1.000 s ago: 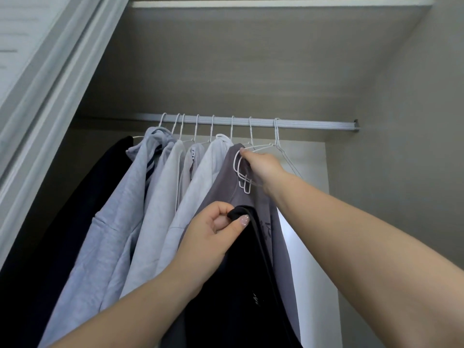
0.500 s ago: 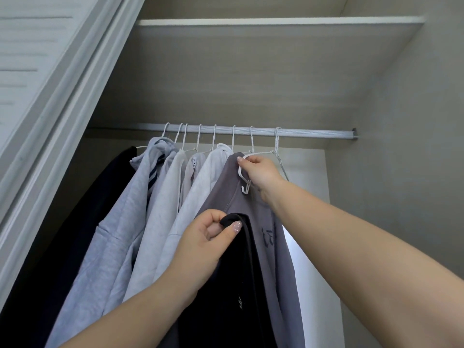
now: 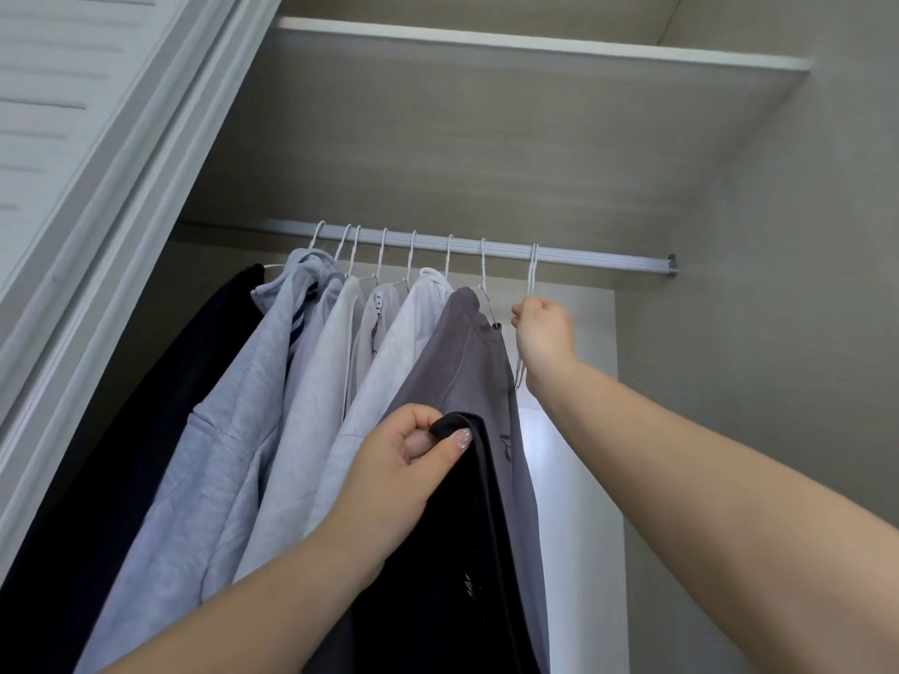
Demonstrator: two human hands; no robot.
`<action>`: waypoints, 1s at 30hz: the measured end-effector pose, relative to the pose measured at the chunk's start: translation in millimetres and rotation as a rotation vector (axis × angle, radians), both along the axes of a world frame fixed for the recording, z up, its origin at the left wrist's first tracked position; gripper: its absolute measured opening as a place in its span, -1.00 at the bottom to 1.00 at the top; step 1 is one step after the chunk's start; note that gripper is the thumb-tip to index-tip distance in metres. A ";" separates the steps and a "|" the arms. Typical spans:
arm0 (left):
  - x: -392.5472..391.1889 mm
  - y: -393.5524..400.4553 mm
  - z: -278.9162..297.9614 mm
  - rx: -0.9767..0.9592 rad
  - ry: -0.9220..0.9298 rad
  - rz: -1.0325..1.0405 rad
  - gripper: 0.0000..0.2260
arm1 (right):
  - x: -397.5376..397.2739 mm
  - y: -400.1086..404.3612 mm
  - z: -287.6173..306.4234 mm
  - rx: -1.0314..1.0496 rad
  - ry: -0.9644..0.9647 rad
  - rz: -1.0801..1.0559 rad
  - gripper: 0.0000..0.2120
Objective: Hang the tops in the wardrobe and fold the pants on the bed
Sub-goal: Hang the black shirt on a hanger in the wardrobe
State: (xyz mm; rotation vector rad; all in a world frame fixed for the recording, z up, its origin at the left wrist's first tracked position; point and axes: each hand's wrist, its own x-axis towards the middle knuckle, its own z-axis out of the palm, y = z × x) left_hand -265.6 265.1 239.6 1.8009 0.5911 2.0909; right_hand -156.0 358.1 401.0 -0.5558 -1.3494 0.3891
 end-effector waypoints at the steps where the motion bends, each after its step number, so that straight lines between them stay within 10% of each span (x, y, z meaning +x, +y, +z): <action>1: 0.1 0.1 -0.3 0.000 0.001 0.000 -0.90 | 3.0 0.7 0.7 0.002 -0.001 -0.015 -0.70; 16: 10.8 8.1 -22.2 -0.056 -0.016 -0.012 -0.88 | 35.3 -11.4 -48.4 0.011 0.028 0.003 -0.75; 30: 56.7 -39.3 -136.9 -0.259 0.103 0.342 -0.82 | 148.6 -138.9 -264.8 -0.240 0.113 0.195 -0.66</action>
